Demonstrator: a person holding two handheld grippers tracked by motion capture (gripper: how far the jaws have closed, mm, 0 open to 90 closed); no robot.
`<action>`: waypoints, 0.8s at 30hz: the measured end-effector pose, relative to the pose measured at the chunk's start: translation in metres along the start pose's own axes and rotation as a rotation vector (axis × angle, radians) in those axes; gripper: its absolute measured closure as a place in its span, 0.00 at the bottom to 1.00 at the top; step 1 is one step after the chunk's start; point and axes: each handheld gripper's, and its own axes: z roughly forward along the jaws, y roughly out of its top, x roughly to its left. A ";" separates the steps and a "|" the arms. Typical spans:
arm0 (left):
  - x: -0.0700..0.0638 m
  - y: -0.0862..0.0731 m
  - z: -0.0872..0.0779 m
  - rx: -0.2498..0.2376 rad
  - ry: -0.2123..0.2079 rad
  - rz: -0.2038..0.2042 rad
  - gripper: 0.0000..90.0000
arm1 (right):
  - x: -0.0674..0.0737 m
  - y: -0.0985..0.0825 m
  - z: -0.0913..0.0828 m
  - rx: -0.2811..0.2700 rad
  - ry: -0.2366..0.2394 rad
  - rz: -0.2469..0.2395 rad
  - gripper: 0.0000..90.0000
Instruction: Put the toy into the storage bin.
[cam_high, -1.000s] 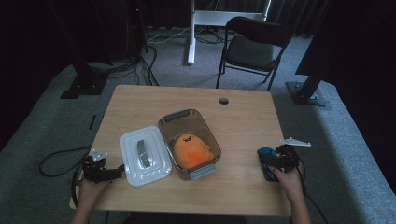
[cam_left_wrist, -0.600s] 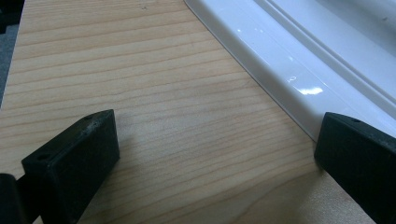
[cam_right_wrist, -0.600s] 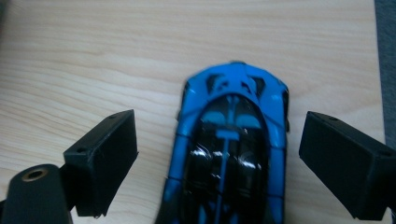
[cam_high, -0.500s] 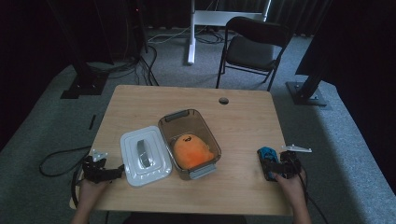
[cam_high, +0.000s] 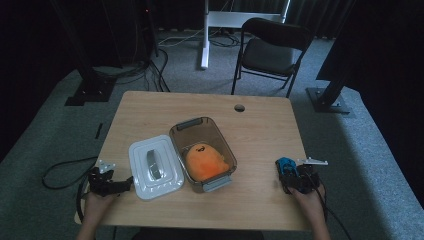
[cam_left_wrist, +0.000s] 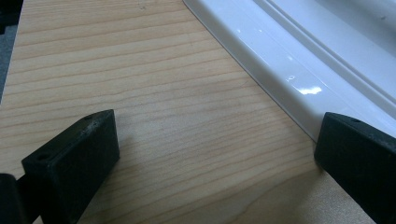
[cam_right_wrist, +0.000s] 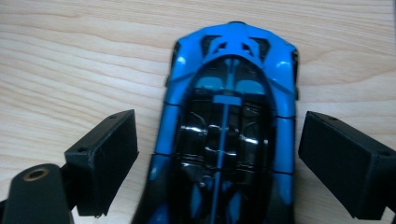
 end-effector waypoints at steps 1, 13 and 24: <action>0.000 0.000 0.000 0.000 0.000 0.000 0.00 | 0.000 0.000 0.001 0.008 0.004 -0.001 0.13; 0.000 0.000 0.000 0.000 -0.002 0.002 0.00 | 0.007 -0.002 0.006 0.045 -0.045 -0.036 0.20; 0.000 0.000 0.000 0.000 -0.002 0.002 0.00 | 0.008 -0.001 0.005 0.055 -0.065 -0.049 0.25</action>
